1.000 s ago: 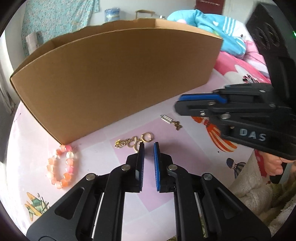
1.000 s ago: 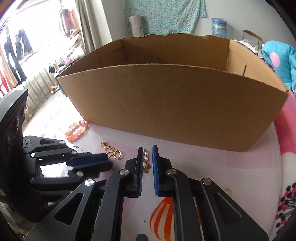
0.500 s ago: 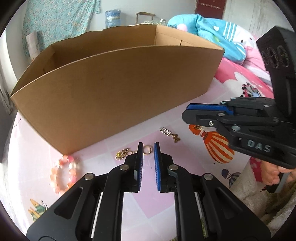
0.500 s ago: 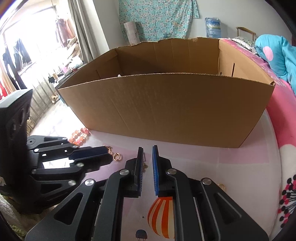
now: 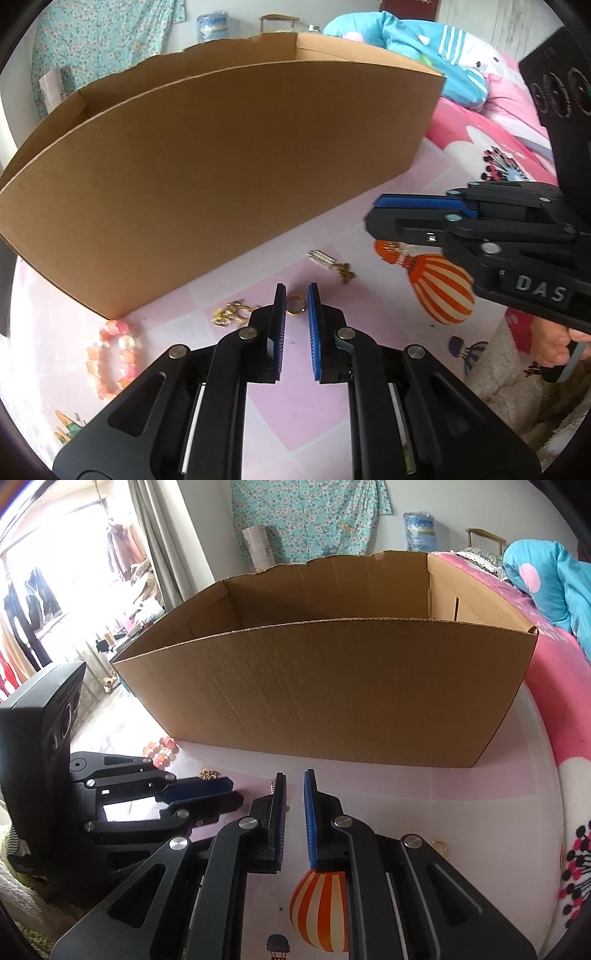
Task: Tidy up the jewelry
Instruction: 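Move the right gripper to the small gold ring and close on it, then lift the gold ring off the table with the right gripper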
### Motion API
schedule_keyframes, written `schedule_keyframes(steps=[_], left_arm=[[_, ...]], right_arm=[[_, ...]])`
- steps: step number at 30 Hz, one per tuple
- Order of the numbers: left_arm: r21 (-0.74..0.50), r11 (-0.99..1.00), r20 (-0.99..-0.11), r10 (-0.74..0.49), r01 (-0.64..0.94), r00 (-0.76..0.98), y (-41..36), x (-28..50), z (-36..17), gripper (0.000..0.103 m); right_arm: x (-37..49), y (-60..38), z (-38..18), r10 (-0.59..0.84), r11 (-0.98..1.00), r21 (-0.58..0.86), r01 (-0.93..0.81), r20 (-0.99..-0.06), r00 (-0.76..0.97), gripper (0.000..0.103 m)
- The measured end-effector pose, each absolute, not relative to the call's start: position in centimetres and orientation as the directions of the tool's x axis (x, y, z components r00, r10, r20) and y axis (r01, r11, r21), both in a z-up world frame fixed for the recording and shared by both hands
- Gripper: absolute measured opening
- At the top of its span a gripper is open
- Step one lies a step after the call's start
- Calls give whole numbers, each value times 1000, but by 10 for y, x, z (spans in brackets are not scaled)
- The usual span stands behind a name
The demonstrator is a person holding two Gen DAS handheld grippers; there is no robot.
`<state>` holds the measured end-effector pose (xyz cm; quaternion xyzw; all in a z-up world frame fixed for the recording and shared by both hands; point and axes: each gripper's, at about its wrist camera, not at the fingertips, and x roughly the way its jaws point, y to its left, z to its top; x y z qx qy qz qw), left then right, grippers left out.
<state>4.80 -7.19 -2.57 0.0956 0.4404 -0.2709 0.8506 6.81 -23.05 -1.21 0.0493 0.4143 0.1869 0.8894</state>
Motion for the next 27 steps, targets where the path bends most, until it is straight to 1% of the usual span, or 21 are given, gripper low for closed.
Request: schedule_keyframes(steps=[5,6,7,8,9,10,11,15,18,20,21,22,24,27], left_arm=[[-122,814,-802,-418,568,426,-75,40,-25,11],[-123,809,-803,-421,575,422,-76,38,-25,13],[-114,805,-803,-420,582,423,-76,36,-24,21],[-107,802,-802,-419,588,426,-77,34,-24,26],[-101,799,-800,-420,593,429,-78,32,-23,33],[-90,792,-798,-420,604,432,-79,30,-21,37],[-79,787,-797,-419,612,436,-79,29,-20,37],[-36,778,-800,-398,627,449,-79,27,-20,37],[-33,768,-802,-402,639,442,-80,30,-23,36],[-20,754,-802,-404,657,440,-84,30,-24,33],[-16,744,-804,-407,668,435,-85,29,-25,29],[-14,739,-806,-407,674,429,-86,30,-27,26],[-11,736,-802,-411,677,433,-87,31,-28,25],[-3,732,-799,-411,681,438,-89,31,-28,19]], right_arm=[[68,-233,-11,368,928,243,-283,-718,590,10],[68,-234,-11,368,928,244,-281,-718,590,10],[68,-235,-11,370,927,249,-279,-718,590,10],[67,-236,-11,373,927,253,-278,-717,589,11],[67,-238,-10,377,925,259,-277,-715,589,11],[67,-239,-10,382,923,266,-278,-714,586,11],[67,-242,-11,398,917,286,-280,-714,576,12],[67,-255,-11,402,916,306,-261,-713,574,12],[63,-267,-9,384,923,301,-239,-715,585,12],[60,-274,-9,369,929,295,-222,-718,591,12],[58,-278,-9,363,932,293,-214,-719,592,12],[57,-281,-9,360,932,295,-209,-719,594,12],[55,-288,-8,365,930,313,-193,-716,596,12],[52,-299,-8,381,920,353,-170,-703,600,12]])
